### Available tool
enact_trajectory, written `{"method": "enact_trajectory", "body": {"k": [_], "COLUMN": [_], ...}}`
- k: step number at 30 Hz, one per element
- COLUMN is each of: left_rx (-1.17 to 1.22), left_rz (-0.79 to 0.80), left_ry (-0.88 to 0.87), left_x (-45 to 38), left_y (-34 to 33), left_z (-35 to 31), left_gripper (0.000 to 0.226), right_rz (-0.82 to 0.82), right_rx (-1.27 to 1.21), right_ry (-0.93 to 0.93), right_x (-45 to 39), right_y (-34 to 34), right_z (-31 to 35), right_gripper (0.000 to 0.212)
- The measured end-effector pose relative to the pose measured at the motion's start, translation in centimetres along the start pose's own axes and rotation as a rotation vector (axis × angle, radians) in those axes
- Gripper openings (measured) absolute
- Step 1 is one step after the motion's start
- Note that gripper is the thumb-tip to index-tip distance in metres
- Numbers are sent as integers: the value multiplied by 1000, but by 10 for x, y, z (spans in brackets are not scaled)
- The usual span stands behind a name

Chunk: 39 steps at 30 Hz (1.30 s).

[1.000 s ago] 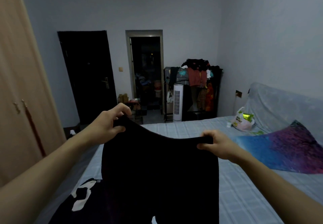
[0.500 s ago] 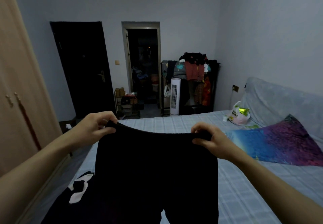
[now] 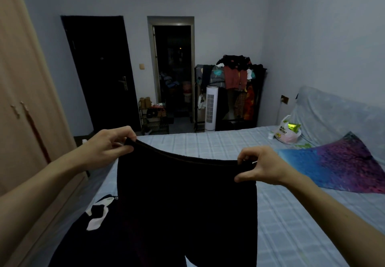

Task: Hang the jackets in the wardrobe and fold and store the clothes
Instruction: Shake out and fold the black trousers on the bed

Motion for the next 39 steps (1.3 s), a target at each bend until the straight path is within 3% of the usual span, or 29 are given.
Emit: {"method": "enact_trajectory", "body": {"k": [2,5,9,12,15,18,22,27,34,37,39], "left_rx": [5,-33,-63,-111,-149,-186,-330,-323,-249,-217,-218], "left_rz": [-18,-65,-99,-101,-126,-83,88,22,102,213,197], "left_ry": [-7,7,1,-4,29,105,52,99,119,125,115], "left_x": [3,6,7,7,7,9,17,39,62,81,94], "left_y": [1,2,0,-4,-4,0,-15,-32,-57,-80,-97], "left_z": [-1,2,1,-3,0,4,12,36,55,66,67], "left_gripper": [22,15,10,31,38,48,30,29,38,38,35], "right_rz": [63,105,-97,-265,-314,-269,-186,-161,-148,-23,104], "right_rx": [-48,-142,-67,-8,50,65,213,162,178,181,179], "right_ry": [-15,-35,-3,16,60,38,69,22,-104,-153,-235], "right_x": [3,6,3,-4,-11,-14,-12,6,40,63,82], "right_y": [-2,-5,-6,-5,-4,-5,-26,-47,-71,-85,-96], "right_z": [2,7,11,14,20,20,15,9,7,-2,-5], "right_gripper": [37,35,28,29,28,32,9,5,12,24,32]}}
Point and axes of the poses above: each hand's wrist, its own x-axis away from the middle knuckle, its own y-axis out of the back of the hand, z = x × y, the point moved 4 cm from there along -x, towards the middle knuckle
